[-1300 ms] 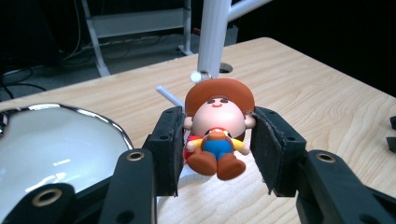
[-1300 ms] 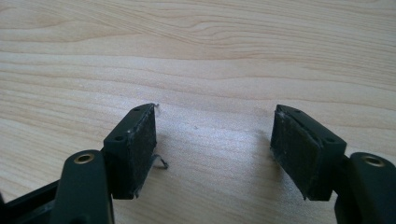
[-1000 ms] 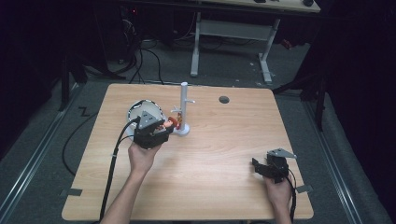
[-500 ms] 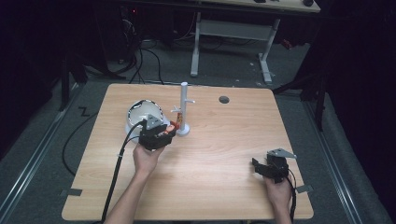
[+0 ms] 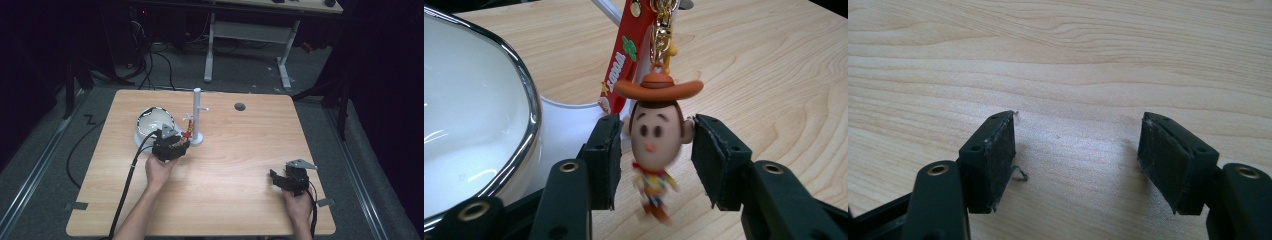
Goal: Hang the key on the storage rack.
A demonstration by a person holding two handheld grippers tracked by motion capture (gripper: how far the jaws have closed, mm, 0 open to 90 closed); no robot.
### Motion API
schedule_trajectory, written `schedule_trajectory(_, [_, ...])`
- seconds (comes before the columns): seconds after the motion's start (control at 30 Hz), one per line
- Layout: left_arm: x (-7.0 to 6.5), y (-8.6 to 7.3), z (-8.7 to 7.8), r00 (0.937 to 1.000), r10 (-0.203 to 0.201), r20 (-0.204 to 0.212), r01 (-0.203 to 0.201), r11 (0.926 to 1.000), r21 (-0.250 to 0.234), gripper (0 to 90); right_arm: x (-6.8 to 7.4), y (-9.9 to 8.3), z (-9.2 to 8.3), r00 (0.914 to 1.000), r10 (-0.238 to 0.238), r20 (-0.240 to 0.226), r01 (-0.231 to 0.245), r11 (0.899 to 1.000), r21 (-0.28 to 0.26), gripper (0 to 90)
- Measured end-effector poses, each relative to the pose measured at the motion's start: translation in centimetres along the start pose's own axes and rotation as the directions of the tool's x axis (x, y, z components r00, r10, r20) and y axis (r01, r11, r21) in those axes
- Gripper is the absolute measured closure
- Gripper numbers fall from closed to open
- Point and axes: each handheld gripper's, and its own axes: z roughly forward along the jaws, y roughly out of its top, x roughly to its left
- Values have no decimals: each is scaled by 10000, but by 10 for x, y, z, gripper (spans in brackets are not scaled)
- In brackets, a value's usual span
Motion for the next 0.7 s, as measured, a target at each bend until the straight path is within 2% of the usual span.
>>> schedule_trajectory(0.27, [1,0,0,10000,14,-59,-14,10000,56,548,0,0,0,10000,-1,1,1,10000,0,318])
schedule_trajectory(0.4, [1,-2,-3,10000,-50,-78,50,10000,-9,485,0,0,0,10000,-1,0,1,10000,1,318])
schedule_trajectory(0.5, [1,-2,-8,10000,-50,5,50,10000,-63,436,0,0,0,10000,-1,2,1,10000,-1,318])
schedule_trajectory(0.53, [-1,-1,-14,9999,131,-51,-132,9998,-146,424,0,0,0,10000,-4,2,4,10000,0,318])
schedule_trajectory(0.7, [-4,2,-27,9997,234,28,-233,9989,-399,393,0,0,0,10000,-3,2,3,10000,2,318])
